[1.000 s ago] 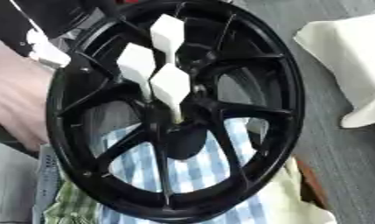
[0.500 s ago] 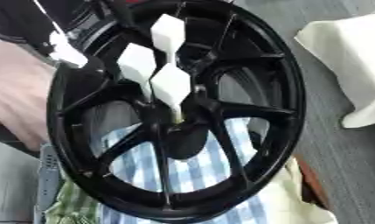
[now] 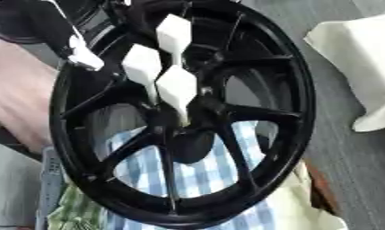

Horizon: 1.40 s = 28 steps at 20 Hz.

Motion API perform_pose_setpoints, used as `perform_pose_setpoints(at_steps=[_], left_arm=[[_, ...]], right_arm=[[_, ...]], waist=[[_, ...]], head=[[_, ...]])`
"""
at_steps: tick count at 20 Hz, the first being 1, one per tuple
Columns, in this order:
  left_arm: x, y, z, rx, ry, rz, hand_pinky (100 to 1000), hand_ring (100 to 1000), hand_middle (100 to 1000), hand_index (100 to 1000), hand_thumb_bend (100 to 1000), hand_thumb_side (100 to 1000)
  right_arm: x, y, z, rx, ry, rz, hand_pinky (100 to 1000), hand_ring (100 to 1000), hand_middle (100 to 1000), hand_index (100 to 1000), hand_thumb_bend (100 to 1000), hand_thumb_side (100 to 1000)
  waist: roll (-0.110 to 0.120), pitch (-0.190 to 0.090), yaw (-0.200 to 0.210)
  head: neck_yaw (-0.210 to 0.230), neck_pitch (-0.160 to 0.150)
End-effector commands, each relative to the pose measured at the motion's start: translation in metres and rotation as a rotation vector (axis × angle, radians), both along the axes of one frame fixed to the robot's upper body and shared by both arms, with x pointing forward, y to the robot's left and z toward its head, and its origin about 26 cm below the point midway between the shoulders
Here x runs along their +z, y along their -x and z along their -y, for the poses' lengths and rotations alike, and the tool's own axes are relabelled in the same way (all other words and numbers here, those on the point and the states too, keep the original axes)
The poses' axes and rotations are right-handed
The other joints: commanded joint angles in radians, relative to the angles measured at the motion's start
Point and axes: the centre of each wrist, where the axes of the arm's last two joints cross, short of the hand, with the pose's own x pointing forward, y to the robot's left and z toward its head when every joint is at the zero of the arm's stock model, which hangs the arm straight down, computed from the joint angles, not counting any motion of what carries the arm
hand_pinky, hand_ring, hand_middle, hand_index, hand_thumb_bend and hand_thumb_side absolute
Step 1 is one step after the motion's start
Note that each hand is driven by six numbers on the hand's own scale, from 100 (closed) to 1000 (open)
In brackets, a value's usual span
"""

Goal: Pull the pin out of the wheel hub.

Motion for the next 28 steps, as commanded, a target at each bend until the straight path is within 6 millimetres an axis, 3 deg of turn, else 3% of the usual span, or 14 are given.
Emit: perform_pose_setpoints(at_steps=[1, 28], left_arm=[[0.009, 0.002, -0.001, 0.004, 0.006, 0.014, 817, 884, 767, 853, 463, 280], [-0.017, -0.017, 0.007, 0.022, -0.005, -0.069, 796, 865, 737, 827, 461, 291]], right_arm=[[0.010, 0.002, -0.002, 0.009, 0.019, 0.022, 875, 755, 617, 793, 100, 651], [0.007, 0.001, -0.003, 0.010, -0.017, 0.024, 878, 758, 619, 792, 100, 657]], waist=[[-0.005, -0.016, -0.003], [-0.003, -0.012, -0.021]], head=[[0.007, 0.002], [0.030, 0.005]])
